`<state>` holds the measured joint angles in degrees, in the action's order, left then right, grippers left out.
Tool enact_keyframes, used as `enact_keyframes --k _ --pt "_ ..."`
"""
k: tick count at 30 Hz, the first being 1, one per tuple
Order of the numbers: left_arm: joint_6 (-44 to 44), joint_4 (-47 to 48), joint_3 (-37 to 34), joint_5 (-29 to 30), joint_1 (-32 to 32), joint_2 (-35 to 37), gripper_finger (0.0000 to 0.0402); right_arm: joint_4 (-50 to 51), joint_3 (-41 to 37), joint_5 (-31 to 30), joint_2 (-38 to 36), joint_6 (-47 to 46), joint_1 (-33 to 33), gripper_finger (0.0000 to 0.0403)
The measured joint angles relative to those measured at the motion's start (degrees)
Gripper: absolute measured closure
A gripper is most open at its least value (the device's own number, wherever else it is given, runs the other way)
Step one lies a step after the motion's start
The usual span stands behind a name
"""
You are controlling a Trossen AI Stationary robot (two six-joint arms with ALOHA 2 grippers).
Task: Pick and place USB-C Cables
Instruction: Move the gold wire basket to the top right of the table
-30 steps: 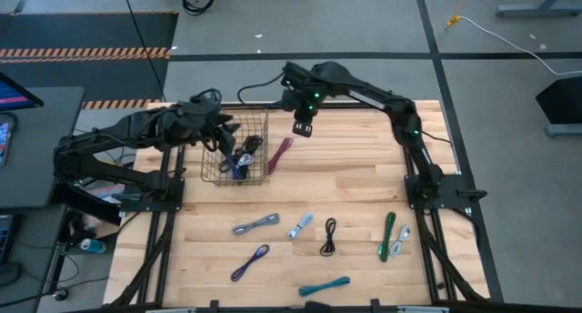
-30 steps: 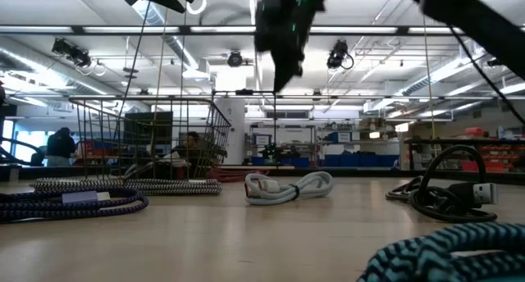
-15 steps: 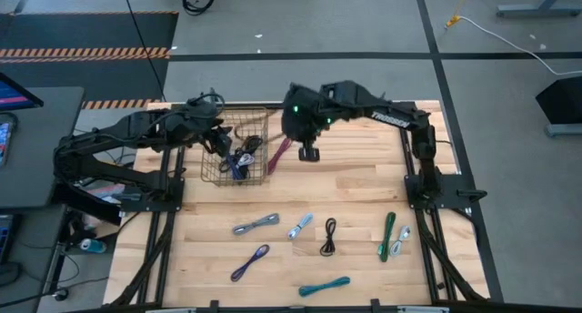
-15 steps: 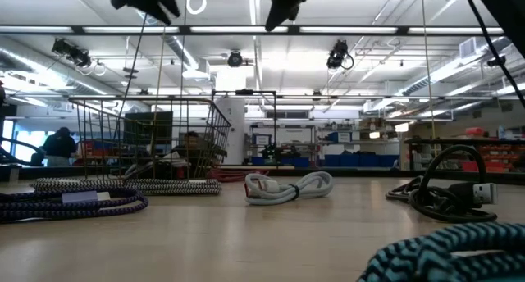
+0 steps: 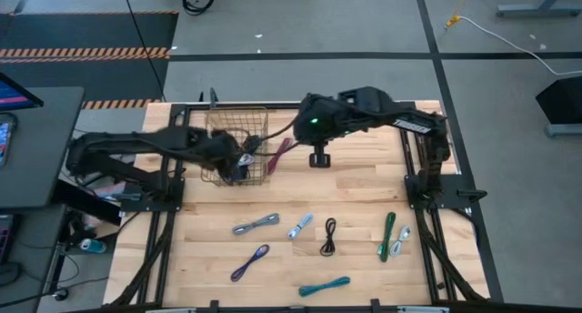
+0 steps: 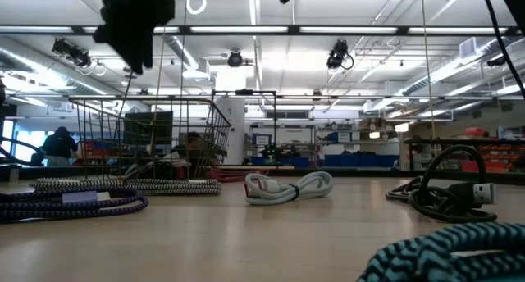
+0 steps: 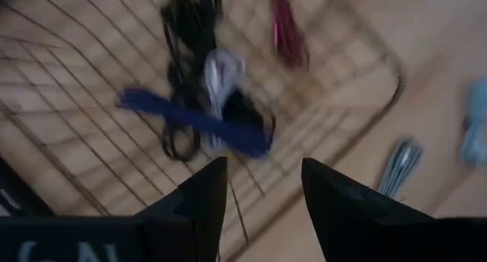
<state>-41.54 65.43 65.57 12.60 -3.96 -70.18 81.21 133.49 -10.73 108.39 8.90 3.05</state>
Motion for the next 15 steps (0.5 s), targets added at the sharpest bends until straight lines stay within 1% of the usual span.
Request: enact_keyframes --k 3,7,10,15 --pt "-0.1 -1.8 -2.9 -1.9 1.9 -3.0 0.0225 -0.2 0.0 -0.3 -2.9 -0.4 0.1 0.0402" --pt "0.3 -3.5 -4.0 -3.8 2.7 -6.2 0.0225 -0.8 0.0 -0.6 -6.9 -2.2 0.8 0.0402" --pt "4.1 -4.7 -3.9 -4.8 2.8 -7.5 0.0225 -1.1 0.0 -0.8 -9.5 -3.3 1.1 0.0402" --pt "10.6 -5.1 -3.7 -4.9 2.9 -8.4 0.0225 -2.0 0.0 -0.8 -12.8 -4.5 1.1 0.0402"
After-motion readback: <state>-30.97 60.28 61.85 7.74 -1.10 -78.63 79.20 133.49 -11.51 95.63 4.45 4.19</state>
